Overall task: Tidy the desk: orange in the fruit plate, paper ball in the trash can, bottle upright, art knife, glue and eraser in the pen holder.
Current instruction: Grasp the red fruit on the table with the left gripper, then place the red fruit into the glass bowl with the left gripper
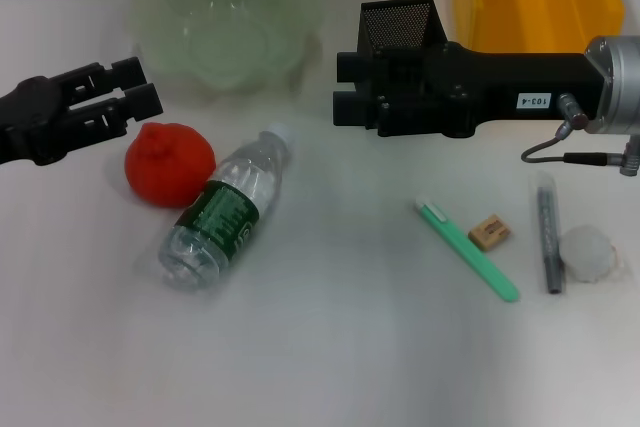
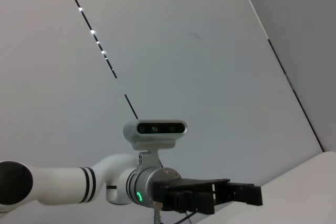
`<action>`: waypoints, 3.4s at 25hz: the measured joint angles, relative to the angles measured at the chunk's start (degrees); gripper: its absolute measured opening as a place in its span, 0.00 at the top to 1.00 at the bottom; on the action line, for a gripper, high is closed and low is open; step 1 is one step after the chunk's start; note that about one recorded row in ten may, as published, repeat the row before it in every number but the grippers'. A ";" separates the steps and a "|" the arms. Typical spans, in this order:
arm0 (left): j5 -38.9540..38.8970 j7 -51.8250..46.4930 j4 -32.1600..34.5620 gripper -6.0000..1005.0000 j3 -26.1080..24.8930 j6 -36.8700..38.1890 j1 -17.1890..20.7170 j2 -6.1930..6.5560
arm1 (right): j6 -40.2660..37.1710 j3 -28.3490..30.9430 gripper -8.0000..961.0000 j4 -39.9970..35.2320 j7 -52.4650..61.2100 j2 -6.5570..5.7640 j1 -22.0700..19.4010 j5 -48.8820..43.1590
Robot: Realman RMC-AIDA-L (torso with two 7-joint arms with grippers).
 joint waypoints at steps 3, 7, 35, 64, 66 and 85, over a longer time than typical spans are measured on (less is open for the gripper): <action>0.00 -0.01 0.00 0.28 0.78 0.09 -0.15 0.01 | 0.30 0.00 0.17 0.00 -0.26 0.00 0.01 -0.04; 0.00 -0.02 0.00 0.28 1.46 0.30 -0.34 0.01 | 0.66 0.02 0.17 0.00 -0.26 0.00 0.05 -0.47; 5.92 11.53 2.26 0.28 2.45 -29.57 1.41 -4.24 | 1.36 6.71 0.17 1.45 -1.17 0.00 -1.97 0.04; 5.75 12.87 -0.37 0.47 8.19 -38.15 -0.41 -6.67 | 3.04 6.74 0.17 3.19 -1.93 0.07 -2.27 0.15; 5.65 12.90 -0.04 0.55 8.12 -37.68 -0.40 -6.64 | 3.09 6.74 0.17 3.19 -2.00 0.09 -2.29 0.15; -10.57 19.20 3.87 0.80 4.16 -33.48 -1.32 -6.32 | 4.36 8.80 0.17 3.67 -2.74 0.09 -3.59 0.63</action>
